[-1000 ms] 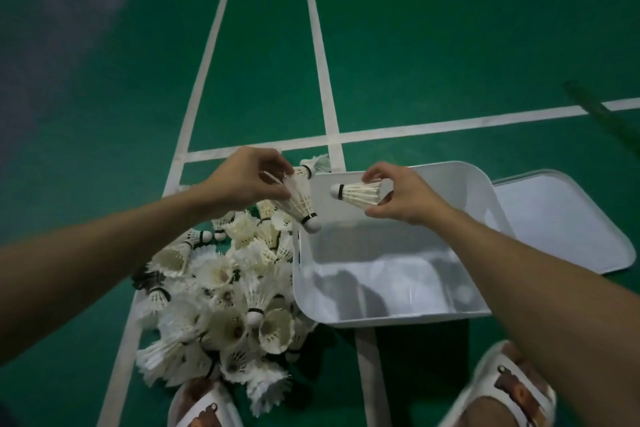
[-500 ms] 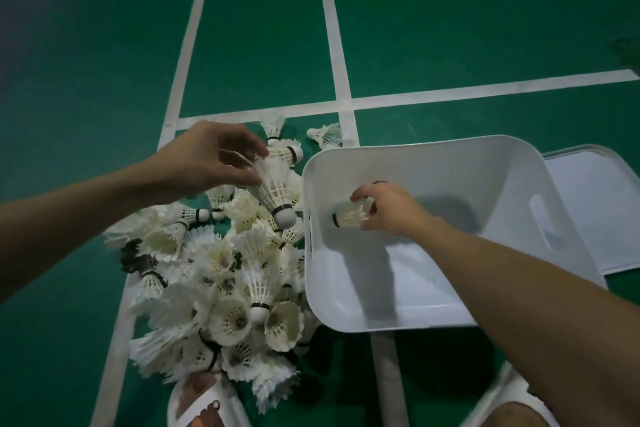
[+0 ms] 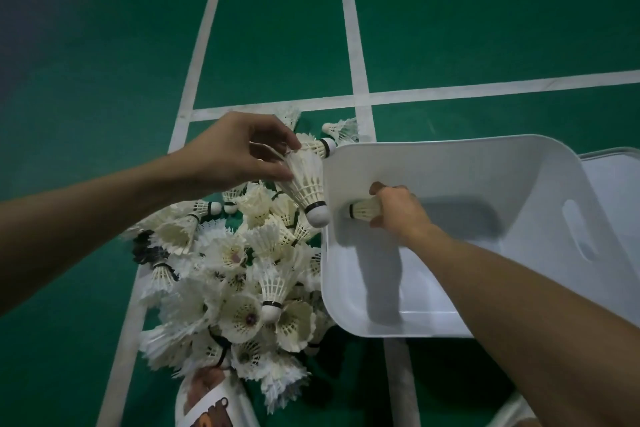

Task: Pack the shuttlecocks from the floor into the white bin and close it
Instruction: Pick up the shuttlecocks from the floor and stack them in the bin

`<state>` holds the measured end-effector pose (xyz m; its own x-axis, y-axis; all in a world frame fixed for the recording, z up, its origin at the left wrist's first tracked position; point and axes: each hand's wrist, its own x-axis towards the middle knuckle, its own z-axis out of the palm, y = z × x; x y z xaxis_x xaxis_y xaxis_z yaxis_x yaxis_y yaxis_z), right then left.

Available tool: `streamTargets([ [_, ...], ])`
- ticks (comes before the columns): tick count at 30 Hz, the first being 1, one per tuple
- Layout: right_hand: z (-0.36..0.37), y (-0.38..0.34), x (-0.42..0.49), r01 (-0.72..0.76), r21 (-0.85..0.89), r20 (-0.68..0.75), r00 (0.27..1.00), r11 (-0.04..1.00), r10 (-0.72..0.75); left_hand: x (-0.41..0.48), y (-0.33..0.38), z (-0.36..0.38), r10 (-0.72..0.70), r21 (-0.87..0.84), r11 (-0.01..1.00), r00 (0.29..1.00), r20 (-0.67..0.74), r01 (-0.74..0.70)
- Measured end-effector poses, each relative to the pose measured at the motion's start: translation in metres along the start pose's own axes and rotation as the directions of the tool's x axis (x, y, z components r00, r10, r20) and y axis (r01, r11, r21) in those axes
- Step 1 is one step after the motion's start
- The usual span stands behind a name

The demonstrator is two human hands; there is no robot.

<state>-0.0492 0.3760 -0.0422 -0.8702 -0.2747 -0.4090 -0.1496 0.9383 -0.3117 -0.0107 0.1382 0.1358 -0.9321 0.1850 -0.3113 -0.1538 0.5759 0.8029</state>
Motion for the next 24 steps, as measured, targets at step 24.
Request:
streamTargets([
  [24,-0.144,-0.053,-0.100,0.373,0.418,-0.179,0.928,0.828,-0.328,0.006,0.052,0.048,0.002,-0.127,0.992,0.996,-0.089,-0.013],
])
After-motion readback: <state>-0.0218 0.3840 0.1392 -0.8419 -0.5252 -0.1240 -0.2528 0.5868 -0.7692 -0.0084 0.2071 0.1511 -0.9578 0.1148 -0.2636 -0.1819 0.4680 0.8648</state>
